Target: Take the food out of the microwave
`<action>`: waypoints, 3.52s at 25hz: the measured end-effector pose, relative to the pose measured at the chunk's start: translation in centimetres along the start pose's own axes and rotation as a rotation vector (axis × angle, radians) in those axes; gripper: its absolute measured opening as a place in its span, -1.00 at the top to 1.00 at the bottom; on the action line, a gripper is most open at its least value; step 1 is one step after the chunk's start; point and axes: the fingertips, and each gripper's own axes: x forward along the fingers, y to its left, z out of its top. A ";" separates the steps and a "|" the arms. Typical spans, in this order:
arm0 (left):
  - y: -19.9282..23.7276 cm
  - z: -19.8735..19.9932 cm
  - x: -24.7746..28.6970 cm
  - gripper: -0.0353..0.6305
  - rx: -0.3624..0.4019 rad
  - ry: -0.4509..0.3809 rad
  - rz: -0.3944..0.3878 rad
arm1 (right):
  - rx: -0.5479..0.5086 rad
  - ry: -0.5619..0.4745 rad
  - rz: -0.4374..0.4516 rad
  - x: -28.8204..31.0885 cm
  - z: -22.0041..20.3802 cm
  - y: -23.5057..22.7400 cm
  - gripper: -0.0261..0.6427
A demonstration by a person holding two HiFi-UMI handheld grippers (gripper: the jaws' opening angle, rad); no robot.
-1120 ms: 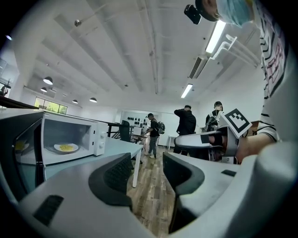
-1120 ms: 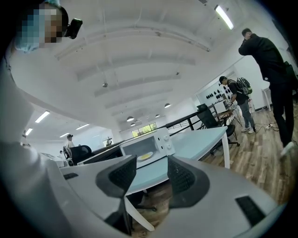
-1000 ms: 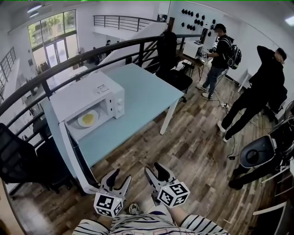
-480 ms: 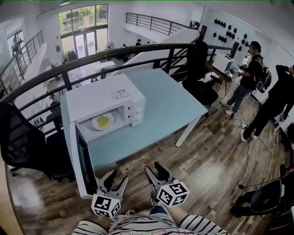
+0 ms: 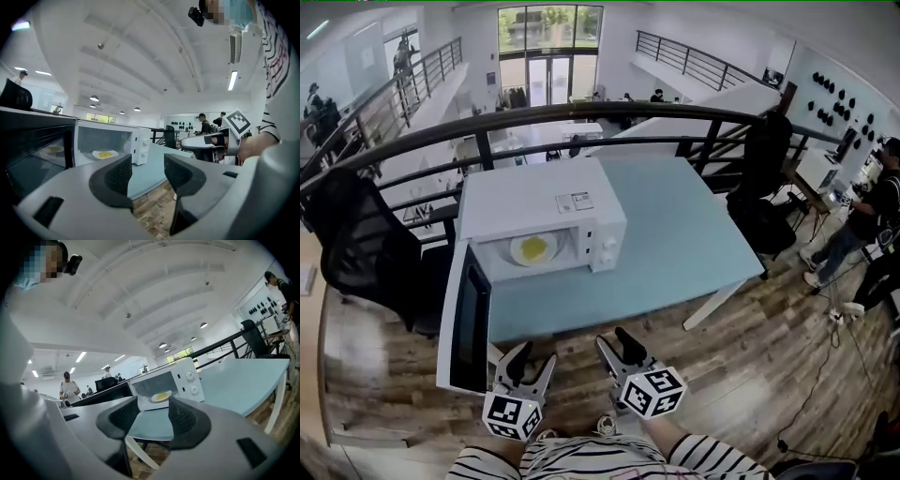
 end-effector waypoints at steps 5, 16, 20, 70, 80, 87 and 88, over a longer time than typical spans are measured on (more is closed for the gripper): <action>-0.1 -0.2 0.8 0.31 -0.018 -0.024 0.120 | -0.034 0.011 0.064 0.7 0.8 -1.9 0.32; 2.5 0.1 3.3 0.31 -0.071 -0.046 0.262 | -0.013 0.035 0.127 4.3 1.7 -3.7 0.32; 5.0 -0.3 4.8 0.31 -0.092 -0.049 0.277 | -0.023 0.038 0.128 7.1 1.6 -3.8 0.32; 24.9 -5.1 20.5 0.31 -0.217 -0.022 0.316 | 0.053 0.132 0.063 33.2 -4.3 -7.8 0.32; 25.5 -5.8 22.1 0.31 -0.239 0.048 0.288 | 0.063 0.162 0.058 34.8 -4.8 -7.9 0.32; 25.5 -6.0 22.3 0.31 -0.254 0.058 0.270 | 0.078 0.157 0.068 34.9 -4.8 -7.9 0.32; 25.4 -6.0 22.3 0.30 -0.255 0.060 0.268 | 0.082 0.159 0.071 34.9 -4.8 -7.9 0.32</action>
